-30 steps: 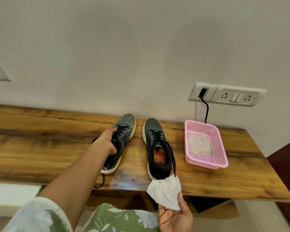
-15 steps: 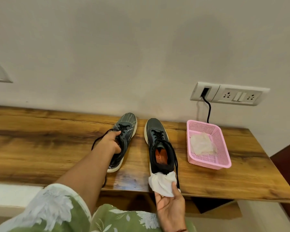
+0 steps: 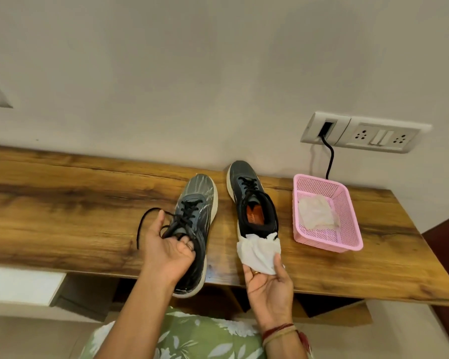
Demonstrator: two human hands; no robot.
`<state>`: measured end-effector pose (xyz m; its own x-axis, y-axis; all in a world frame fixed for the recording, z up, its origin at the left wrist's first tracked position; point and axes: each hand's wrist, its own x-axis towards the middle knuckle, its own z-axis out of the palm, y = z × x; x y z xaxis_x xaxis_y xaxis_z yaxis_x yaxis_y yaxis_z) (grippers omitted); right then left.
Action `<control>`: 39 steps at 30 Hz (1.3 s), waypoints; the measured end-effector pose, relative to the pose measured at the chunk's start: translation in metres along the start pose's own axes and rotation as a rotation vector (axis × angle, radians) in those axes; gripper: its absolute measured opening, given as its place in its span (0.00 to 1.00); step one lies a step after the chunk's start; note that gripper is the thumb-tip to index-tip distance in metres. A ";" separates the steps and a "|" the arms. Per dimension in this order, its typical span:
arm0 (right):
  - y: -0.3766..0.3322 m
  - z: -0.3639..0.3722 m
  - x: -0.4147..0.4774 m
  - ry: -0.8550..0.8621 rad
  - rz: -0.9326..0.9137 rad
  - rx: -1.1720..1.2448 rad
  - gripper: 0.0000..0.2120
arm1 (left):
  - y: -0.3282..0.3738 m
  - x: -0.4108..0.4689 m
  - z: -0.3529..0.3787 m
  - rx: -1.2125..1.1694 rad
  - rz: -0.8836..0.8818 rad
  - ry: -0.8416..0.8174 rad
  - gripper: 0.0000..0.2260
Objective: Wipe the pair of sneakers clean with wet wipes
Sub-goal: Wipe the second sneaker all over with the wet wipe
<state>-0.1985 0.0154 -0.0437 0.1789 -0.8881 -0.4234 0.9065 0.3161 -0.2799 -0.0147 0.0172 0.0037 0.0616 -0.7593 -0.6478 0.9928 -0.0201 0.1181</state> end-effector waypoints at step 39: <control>-0.024 0.060 -0.069 -0.106 -0.007 -2.017 0.13 | -0.029 -0.014 -0.021 0.479 -0.098 -0.052 0.14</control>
<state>-0.2097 0.0488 0.0434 0.2634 -0.8791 -0.3972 -0.7197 0.0951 -0.6877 -0.0419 0.0419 -0.0062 -0.0471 -0.7700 -0.6363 0.8338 -0.3811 0.3994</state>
